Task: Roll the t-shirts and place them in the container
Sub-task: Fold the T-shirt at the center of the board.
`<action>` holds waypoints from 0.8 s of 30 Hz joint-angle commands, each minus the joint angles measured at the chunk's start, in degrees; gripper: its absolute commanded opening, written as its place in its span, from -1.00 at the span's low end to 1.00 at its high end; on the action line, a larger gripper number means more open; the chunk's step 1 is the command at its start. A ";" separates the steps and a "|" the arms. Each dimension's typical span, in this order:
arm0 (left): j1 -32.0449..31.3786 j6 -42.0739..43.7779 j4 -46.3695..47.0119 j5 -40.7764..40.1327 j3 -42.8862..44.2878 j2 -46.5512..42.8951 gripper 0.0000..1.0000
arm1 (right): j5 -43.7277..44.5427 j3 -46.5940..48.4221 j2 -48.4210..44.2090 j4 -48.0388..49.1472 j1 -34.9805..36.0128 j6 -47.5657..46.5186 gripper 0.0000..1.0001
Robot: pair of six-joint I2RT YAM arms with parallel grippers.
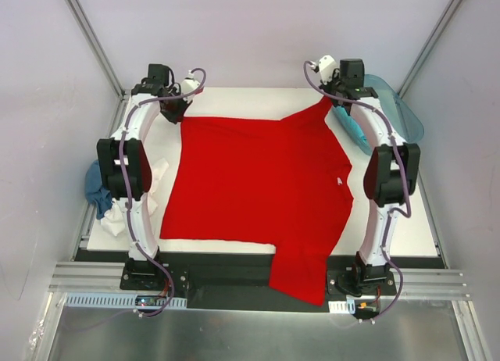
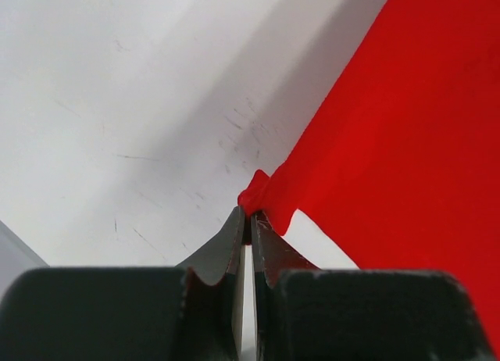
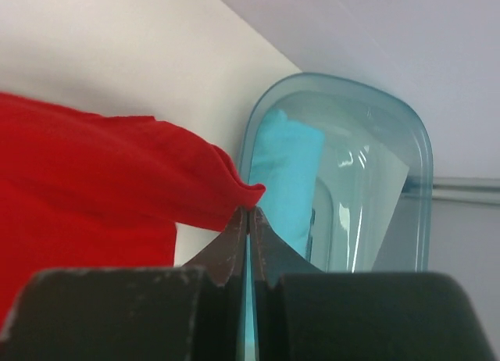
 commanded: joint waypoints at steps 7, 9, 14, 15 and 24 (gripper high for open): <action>0.00 8.01 -0.51 3.11 -7.69 -10.37 -1.00 | -1.77 -14.75 -21.13 -10.48 2.34 4.96 -0.99; 0.09 11.25 -0.60 3.11 -10.23 -12.31 -1.00 | -2.12 -16.51 -22.63 -13.72 2.51 7.24 -0.99; 0.09 18.19 -0.86 2.06 -14.72 -14.86 -1.00 | -0.72 -24.33 -29.04 -16.29 2.78 8.83 -0.99; 0.09 19.25 -0.95 1.97 -15.25 -15.21 -1.00 | -0.63 -25.56 -29.92 -17.08 2.78 9.01 -0.99; 0.09 28.84 -1.91 0.92 -22.45 -19.69 -1.00 | -1.94 -35.40 -40.03 -26.21 2.95 8.66 -0.99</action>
